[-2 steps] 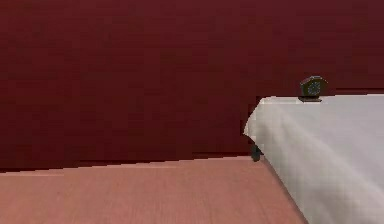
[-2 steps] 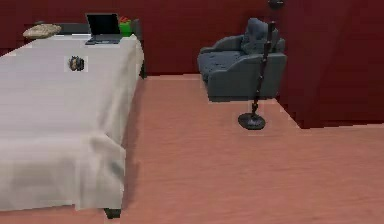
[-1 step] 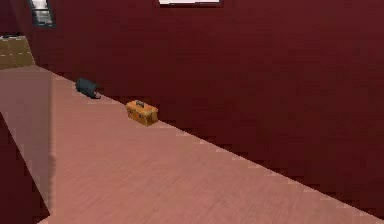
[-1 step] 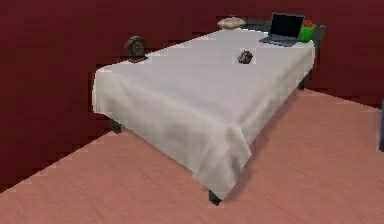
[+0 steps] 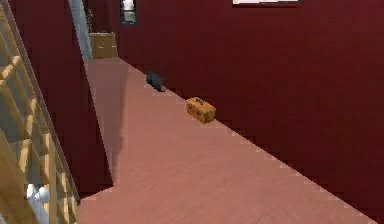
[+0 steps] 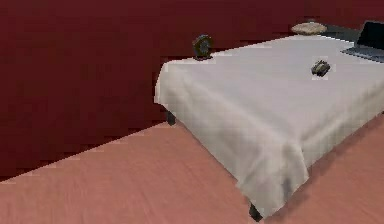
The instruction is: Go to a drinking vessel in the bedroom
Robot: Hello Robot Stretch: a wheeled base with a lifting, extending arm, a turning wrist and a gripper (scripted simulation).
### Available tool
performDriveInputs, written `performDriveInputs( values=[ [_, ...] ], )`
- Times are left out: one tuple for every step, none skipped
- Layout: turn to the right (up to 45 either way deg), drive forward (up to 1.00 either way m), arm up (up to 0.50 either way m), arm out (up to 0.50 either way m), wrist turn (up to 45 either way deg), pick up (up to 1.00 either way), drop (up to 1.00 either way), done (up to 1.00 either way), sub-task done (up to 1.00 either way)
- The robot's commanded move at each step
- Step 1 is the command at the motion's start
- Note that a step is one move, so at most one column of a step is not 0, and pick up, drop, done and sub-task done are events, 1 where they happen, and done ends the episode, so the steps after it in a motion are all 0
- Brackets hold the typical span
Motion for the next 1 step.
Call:
performDriveInputs(
  values=[
    [0.0, 1.00, 0.00, 0.00, 0.0, 0.00, 0.00, 0.00, 0.00]
  ],
)
